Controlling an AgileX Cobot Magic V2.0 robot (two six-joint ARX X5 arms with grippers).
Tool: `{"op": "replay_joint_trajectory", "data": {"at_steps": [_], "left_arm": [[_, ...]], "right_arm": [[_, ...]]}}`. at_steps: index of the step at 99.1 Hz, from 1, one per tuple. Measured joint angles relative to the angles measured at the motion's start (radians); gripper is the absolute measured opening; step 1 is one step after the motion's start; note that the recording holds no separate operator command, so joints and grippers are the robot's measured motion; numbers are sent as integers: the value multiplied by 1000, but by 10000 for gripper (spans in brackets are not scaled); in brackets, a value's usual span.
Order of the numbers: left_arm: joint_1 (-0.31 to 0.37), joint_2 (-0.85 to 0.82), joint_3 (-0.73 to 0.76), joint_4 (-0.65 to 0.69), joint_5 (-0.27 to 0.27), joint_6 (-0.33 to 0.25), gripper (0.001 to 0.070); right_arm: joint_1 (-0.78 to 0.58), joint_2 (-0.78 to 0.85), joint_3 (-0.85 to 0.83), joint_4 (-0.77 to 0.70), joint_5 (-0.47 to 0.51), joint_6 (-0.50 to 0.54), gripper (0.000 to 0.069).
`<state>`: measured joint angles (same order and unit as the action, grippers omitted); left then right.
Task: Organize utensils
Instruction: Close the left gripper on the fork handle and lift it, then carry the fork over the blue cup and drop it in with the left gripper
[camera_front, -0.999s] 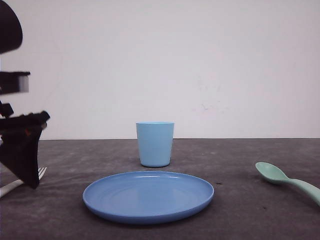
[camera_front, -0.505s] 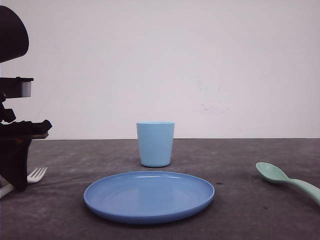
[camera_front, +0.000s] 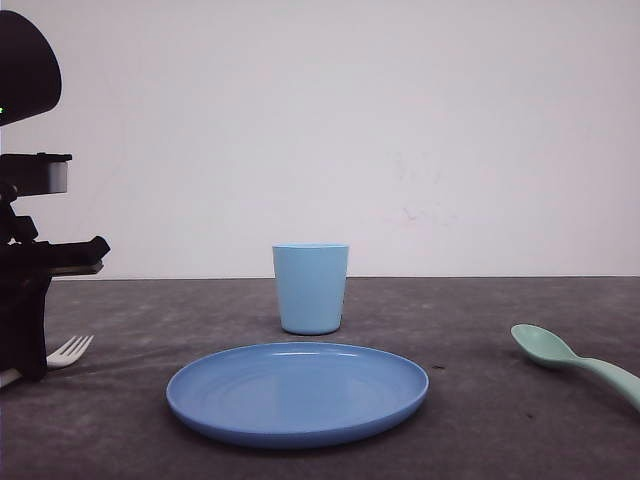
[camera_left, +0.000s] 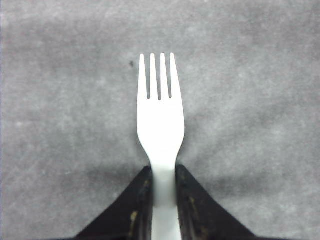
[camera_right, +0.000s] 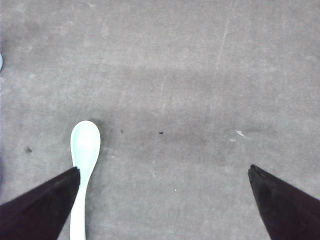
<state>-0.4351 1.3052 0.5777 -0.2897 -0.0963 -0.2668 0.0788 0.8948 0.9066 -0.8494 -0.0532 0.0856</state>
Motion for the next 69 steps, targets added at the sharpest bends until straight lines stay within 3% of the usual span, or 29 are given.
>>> {"op": "replay_joint_trajectory", "data": {"at_steps": [26, 45, 69], "left_arm": [[-21, -51, 33, -48, 27, 0, 49], [-21, -109, 129, 6, 47, 0, 49], [-26, -113, 159, 269, 126, 0, 49]], "right_arm": [[0, 0, 0, 0, 0, 0, 679], [0, 0, 0, 0, 0, 0, 679], [0, 0, 0, 1, 0, 0, 679]]}}
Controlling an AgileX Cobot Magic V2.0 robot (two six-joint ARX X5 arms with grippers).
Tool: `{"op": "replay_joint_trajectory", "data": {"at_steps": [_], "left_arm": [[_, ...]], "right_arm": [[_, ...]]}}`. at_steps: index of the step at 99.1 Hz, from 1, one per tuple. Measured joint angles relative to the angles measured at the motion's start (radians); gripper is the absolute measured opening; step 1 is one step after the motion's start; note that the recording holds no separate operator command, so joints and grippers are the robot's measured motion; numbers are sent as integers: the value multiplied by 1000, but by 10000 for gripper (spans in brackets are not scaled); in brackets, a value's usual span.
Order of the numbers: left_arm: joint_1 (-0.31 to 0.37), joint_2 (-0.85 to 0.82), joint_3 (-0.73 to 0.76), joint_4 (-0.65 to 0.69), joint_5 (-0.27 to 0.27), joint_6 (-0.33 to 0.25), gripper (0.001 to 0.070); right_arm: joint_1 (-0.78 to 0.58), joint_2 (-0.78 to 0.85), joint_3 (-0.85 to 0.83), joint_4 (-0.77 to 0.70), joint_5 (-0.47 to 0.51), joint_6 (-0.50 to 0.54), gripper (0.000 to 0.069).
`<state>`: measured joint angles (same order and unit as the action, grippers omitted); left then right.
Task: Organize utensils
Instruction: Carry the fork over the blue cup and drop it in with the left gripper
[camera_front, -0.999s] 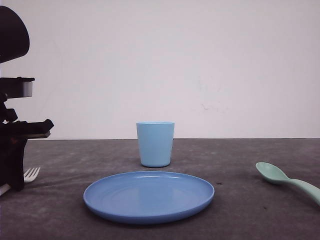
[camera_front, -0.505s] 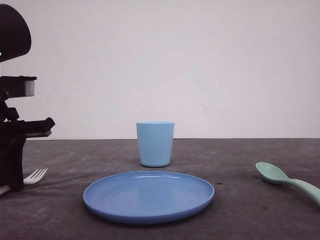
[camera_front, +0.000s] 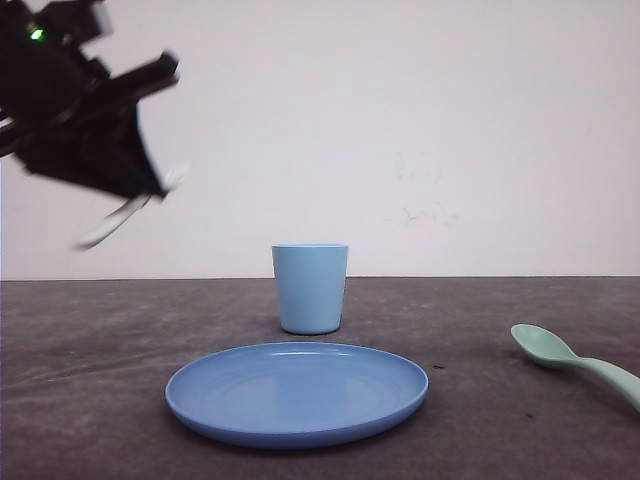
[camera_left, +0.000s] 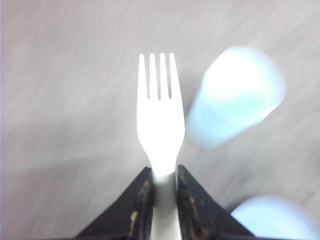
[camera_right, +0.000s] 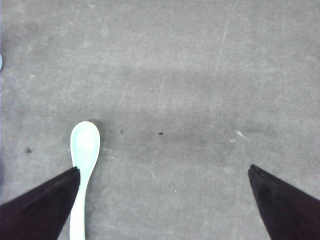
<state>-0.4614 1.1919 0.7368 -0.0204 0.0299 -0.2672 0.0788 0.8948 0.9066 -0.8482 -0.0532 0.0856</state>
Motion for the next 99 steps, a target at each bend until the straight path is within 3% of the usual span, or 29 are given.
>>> {"op": "replay_joint_trajectory", "data": {"at_steps": [26, 58, 74, 99], "left_arm": [[-32, 27, 0, 391, 2, 0, 49], [-78, 190, 0, 785, 3, 0, 49], [-97, 301, 0, 920, 3, 2, 49], [-111, 457, 18, 1077, 26, 51, 49]], "right_arm": [[0, 0, 0, 0, 0, 0, 679], [0, 0, 0, 0, 0, 0, 679], [0, 0, 0, 0, 0, 0, 679], [0, 0, 0, 0, 0, 0, 679]]}}
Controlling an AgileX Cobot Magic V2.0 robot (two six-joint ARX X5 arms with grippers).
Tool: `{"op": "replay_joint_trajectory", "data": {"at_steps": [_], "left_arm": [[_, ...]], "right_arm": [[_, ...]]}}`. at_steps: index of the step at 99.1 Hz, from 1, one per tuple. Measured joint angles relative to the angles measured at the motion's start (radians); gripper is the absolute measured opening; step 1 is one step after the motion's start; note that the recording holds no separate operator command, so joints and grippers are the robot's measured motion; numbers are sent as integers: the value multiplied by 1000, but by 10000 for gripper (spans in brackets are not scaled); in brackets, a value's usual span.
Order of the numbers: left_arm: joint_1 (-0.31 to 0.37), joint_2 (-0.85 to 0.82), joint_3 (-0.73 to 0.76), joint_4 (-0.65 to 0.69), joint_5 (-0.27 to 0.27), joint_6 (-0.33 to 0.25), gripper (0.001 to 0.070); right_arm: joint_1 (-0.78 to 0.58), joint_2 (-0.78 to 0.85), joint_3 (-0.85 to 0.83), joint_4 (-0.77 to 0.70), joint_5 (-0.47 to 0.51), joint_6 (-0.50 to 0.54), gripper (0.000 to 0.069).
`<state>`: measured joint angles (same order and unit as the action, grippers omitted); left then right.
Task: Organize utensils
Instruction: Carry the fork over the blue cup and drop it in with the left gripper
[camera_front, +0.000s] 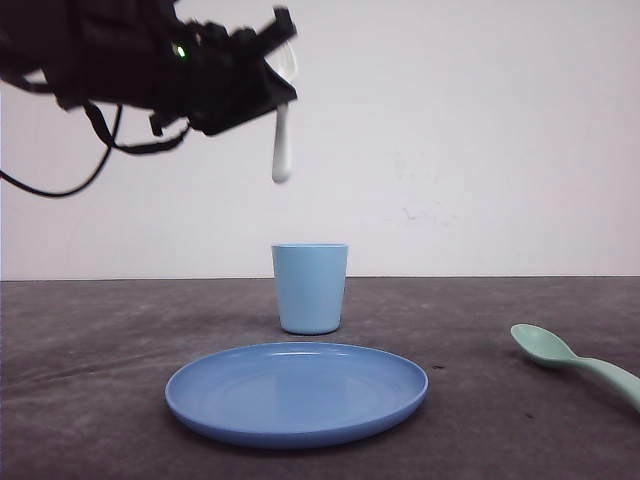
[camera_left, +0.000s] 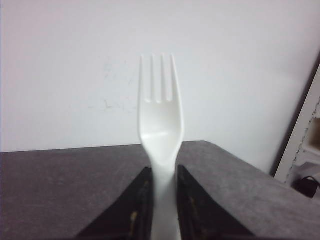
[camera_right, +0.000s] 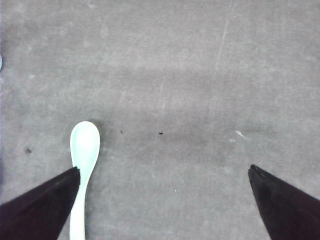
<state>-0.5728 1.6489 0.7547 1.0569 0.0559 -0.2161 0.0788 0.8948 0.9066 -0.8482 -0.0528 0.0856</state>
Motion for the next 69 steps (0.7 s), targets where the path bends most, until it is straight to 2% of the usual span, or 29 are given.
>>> {"op": "replay_joint_trajectory", "data": {"at_steps": [27, 39, 69], "left_arm": [[-2, 113, 95, -6, 3, 44, 49], [-2, 140, 101, -6, 3, 53, 49], [-2, 222, 101, -4, 19, 127, 49]], "right_arm": [[0, 0, 0, -2, 0, 0, 679], [0, 0, 0, -2, 0, 0, 679], [0, 0, 0, -2, 0, 0, 679]]}}
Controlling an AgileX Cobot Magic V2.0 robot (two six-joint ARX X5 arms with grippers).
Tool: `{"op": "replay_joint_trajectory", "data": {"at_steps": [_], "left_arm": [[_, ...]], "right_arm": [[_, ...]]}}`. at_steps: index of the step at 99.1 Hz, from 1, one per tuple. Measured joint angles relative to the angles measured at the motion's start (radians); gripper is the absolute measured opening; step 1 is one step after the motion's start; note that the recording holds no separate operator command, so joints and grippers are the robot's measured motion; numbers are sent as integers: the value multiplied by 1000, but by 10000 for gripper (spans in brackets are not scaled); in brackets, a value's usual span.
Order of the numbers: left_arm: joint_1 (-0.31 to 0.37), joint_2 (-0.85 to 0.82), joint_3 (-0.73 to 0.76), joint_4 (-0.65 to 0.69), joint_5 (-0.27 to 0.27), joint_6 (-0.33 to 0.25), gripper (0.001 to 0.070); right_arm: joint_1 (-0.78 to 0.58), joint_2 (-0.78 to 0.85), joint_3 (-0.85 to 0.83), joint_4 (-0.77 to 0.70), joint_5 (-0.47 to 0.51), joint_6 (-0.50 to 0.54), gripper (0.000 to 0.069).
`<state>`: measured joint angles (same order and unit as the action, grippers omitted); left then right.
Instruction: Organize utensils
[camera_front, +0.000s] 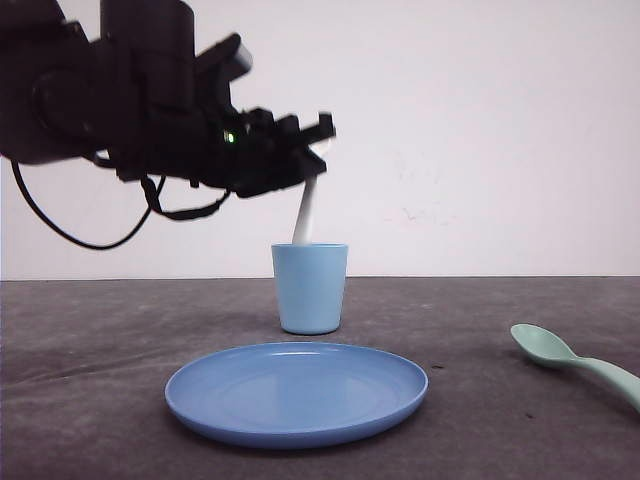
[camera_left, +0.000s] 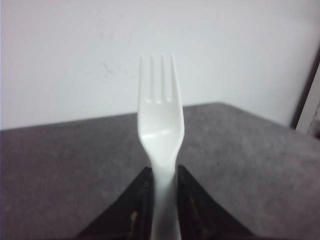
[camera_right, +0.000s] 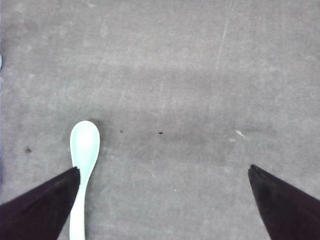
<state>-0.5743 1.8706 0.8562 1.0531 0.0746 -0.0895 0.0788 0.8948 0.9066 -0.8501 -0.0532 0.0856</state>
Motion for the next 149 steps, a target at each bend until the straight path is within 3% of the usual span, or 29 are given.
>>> {"op": "replay_joint_trajectory", "data": {"at_steps": [36, 66, 88, 111, 127, 149], "left_arm": [[0, 58, 0, -8, 4, 43, 49], [0, 62, 1, -55, 7, 45, 51], [0, 62, 1, -50, 7, 45, 209], [0, 61, 1, -42, 7, 45, 234], [0, -22, 1, -170, 8, 39, 234], [34, -290, 4, -446, 8, -31, 233]], "right_arm": [[0, 0, 0, 0, 0, 0, 679], [0, 0, 0, -6, 0, 0, 679], [0, 0, 0, -14, 0, 0, 679], [0, 0, 0, -15, 0, 0, 679], [0, 0, 0, -15, 0, 0, 679], [4, 5, 0, -15, -74, 0, 679]]}}
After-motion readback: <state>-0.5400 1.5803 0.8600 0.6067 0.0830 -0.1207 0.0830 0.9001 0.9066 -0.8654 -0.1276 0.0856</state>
